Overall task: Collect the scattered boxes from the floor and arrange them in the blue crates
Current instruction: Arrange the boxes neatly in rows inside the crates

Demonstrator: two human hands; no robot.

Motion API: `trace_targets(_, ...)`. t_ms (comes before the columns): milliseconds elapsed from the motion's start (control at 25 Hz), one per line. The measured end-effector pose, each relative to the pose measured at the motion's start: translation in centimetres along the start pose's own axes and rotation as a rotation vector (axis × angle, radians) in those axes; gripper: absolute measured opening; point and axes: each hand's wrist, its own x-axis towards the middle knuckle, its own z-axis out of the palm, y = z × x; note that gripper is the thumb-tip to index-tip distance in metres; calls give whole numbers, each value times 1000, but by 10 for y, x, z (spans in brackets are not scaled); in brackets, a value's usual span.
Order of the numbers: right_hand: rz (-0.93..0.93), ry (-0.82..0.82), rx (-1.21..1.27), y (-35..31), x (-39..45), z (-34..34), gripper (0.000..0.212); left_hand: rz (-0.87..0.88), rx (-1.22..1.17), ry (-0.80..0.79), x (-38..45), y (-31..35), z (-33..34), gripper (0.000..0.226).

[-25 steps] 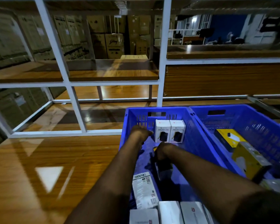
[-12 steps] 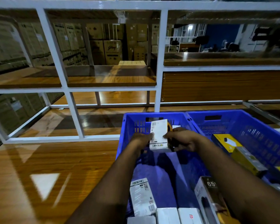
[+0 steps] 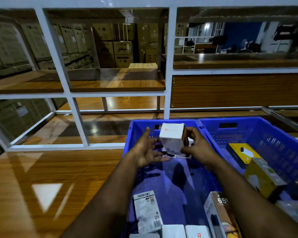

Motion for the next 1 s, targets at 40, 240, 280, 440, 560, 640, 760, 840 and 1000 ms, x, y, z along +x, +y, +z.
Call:
trace_targets(40,-96,-37,-96,-2,-3,1,59,-30,-49,-56,-1,2,-3,79)
trace_targets(240,-261,-46,-364,4,-1,5,79,71,6,-148,-15,2,1,60)
trace_targets(280,-213,0,-281,3,0,5,79,100,26,-141,-14,1,0,60)
trace_targets(440,146,87,360,-7,0,12,53,212,47,-82,-17,1,3,22)
trace_targets(560,224,3,430,-4,1,13,57,253,134,-133,-23,1,10,27)
trace_targets(640,197,-9,436,-6,-1,11,49,253,156,-137,-23,0,10,36)
trace_targets(760,157,-20,417,-6,-2,8,41,246,159,-136,-19,0,7,46)
trace_targets(840,126,-16,404,-4,-1,9,42,262,219,-116,-19,-2,8,51)
trace_targets(1000,52,36,339,1,2,17,51,506,595,146,-19,-7,11,65)
